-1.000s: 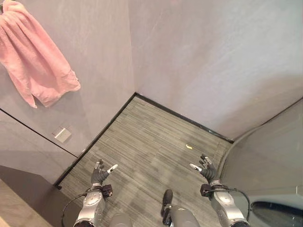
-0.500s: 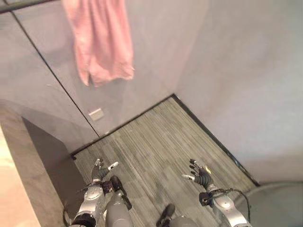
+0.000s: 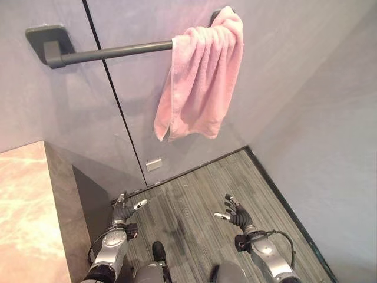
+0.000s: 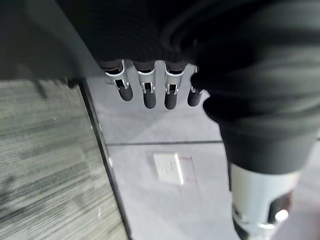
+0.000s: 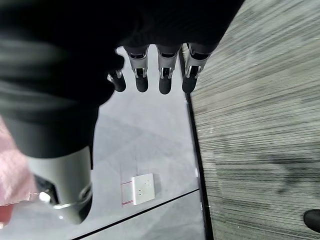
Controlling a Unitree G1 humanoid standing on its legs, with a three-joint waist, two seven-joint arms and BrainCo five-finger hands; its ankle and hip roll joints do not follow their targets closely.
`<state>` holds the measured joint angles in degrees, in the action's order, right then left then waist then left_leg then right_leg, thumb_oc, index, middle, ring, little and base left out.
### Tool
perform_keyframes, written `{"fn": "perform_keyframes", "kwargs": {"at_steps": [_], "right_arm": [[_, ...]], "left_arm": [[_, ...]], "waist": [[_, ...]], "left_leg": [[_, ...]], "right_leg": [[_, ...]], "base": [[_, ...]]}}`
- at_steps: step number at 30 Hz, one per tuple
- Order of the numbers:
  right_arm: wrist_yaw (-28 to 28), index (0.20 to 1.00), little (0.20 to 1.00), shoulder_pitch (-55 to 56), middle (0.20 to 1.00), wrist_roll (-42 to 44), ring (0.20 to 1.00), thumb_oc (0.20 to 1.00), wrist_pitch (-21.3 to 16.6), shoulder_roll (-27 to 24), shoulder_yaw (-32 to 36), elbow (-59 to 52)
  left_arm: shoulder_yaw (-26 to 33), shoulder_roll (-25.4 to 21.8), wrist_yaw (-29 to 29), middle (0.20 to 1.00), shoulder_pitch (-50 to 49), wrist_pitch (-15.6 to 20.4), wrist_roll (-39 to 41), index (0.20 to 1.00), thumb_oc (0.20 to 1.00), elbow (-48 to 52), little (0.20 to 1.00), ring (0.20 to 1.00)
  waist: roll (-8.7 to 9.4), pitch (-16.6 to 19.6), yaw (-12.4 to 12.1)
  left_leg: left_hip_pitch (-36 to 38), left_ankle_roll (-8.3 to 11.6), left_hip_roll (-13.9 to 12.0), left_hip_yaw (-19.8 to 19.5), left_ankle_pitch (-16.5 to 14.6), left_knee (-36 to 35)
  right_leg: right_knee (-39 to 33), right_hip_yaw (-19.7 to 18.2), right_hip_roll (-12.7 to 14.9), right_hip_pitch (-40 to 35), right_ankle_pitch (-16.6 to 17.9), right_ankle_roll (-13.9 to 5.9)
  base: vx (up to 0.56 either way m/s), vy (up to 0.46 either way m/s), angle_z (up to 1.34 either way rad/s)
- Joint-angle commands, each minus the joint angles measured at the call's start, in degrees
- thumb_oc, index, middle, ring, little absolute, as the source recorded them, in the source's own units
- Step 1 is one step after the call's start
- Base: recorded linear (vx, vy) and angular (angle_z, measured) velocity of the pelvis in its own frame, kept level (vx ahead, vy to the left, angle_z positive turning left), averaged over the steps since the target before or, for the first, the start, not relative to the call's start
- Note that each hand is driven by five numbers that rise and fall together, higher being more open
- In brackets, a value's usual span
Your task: Put brush and paste in cup on sink, flatten towel.
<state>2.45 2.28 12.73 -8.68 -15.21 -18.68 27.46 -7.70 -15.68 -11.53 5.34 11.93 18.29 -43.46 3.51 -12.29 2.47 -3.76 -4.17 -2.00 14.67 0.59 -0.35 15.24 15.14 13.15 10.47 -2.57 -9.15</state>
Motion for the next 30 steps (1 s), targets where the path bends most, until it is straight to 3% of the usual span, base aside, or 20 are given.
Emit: {"fn": "perform_keyframes", "kwargs": {"at_steps": [1,3,5,6,10,14,19,22,25,30], "right_arm": [[1.23,1.0,1.0,-1.13,1.0,1.31,1.0,1.0,-2.29,-0.24,2.19,-2.66],[1.61,1.0,1.0,-0.93,1.0,0.46,1.0,1.0,-2.44,-0.37,2.58,-2.3],[1.57,1.0,1.0,-1.31,1.0,0.88,1.0,1.0,-2.44,-0.37,3.07,-1.39],[1.53,1.0,1.0,-1.52,1.0,1.77,1.0,1.0,-2.43,-0.27,3.82,0.29],[2.3,1.0,1.0,-4.56,1.0,1.81,1.0,1.0,-2.87,-0.49,4.23,1.61],[3.19,1.0,1.0,-6.35,1.0,2.26,1.0,1.0,-3.58,-2.78,6.9,0.01],[2.02,1.0,1.0,-7.51,1.0,5.47,1.0,1.0,-5.06,-6.81,10.74,-1.9],[-2.7,1.0,1.0,-12.09,1.0,17.66,1.0,1.0,-5.8,-9.29,11.07,-0.29],[-4.17,1.0,1.0,-18.18,1.0,18.39,1.0,1.0,-4.77,-14.46,9.46,1.66],[-5.94,1.0,1.0,-27.24,1.0,19.08,1.0,1.0,-3.75,-18.9,4.42,4.6]], "left_arm": [[-0.96,-3.11,-0.52,1.0,1.34,2.1,-3.04,1.0,1.0,2.57,1.0,1.0],[-1.94,-3.05,-0.69,1.0,1.46,2.13,-4.68,1.0,1.0,2.72,1.0,1.0],[-2.71,-3.02,-0.18,1.0,1.65,2.03,-5.62,1.0,1.0,2.46,1.0,1.0],[-3.7,-3.01,-0.13,1.0,1.36,2.11,-7.94,1.0,1.0,2.43,1.0,1.0],[-3.15,-3.14,-0.34,1.0,0.28,2.29,-7.38,1.0,1.0,2.63,1.0,1.0],[-0.71,-4.11,-0.23,1.0,-1.42,2.67,-5.61,1.0,1.0,4.11,1.0,1.0],[0.54,-7.05,0.91,1.0,-1.45,2.89,-5.8,1.0,1.0,10.35,1.0,1.0],[-1.2,-9.62,2.67,1.0,2.39,3.15,-4.46,1.0,1.0,13.55,1.0,1.0],[-3.58,-11.53,5.56,1.0,6.35,2.9,-1.51,1.0,1.0,16.35,1.0,1.0],[-8.95,-11.58,7.49,1.0,12.64,2.6,0.7,1.0,1.0,18.43,1.0,1.0]], "waist": [[-0.85,-0.58,0.1],[-0.41,-0.76,0.15],[-0.27,-0.57,0.26],[0.51,0.49,0.28],[1.05,2.39,-1.0],[2.31,4.67,-2.87],[2.09,5.94,-3.38],[1.81,6.52,-3.65],[1.39,6.8,-3.86],[0.56,7.14,-4.13]], "left_leg": [[0.18,3.47,0.72,-3.41,-0.69,1.89],[0.35,3.4,1.31,-5.46,-1.75,3.55],[0.41,3.19,2.05,-6.54,-2.07,3.85],[0.65,3.25,3.22,-7.99,-3.07,4.35],[1.42,3.8,2.84,-7.92,-3.36,4.4],[2.64,5.51,1.08,-9.28,-2.08,1.66],[3.3,6.68,-0.49,-10.36,-1.9,1.4],[3.61,7.42,-1.16,-10.69,-1.46,1.06],[4.06,8.08,-1.47,-10.6,-0.78,0.47],[4.27,8.55,-1.65,-10.43,-0.26,-0.14]], "right_leg": [[-2.97,-3.83,1.21,3.03,10.25,-1.46],[-3.03,-2.13,2.6,2.09,11.88,-2.21],[-2.63,-2.75,2.24,1.41,12.4,-2.37],[-5.94,-4.32,2.05,-1.46,13.73,-3.01],[-7.74,-2.75,2.21,-3.27,15.5,-3.6],[-11.55,0.23,0.12,-6.61,12.48,-3.11],[-12.94,2.69,-1.55,-8.52,9.0,-2.0],[-13.09,3.69,-2.25,-9.3,7.78,-1.53],[-13.96,4.31,-2.74,-10.18,7.35,-1.27],[-15.28,4.35,-3.16,-10.76,6.73,-0.97]], "base": [[0.23,-0.068,1.05],[0.19,-0.05,1.19],[0.14,-0.06,0.59],[0.11,-0.085,0.27],[0.21,-0.129,0.13],[0.17,-0.15,-0.05],[0.15,-0.117,0.23],[0.11,-0.082,0.09],[0.07,-0.05,0.14],[0.06,-0.042,0.0]]}}
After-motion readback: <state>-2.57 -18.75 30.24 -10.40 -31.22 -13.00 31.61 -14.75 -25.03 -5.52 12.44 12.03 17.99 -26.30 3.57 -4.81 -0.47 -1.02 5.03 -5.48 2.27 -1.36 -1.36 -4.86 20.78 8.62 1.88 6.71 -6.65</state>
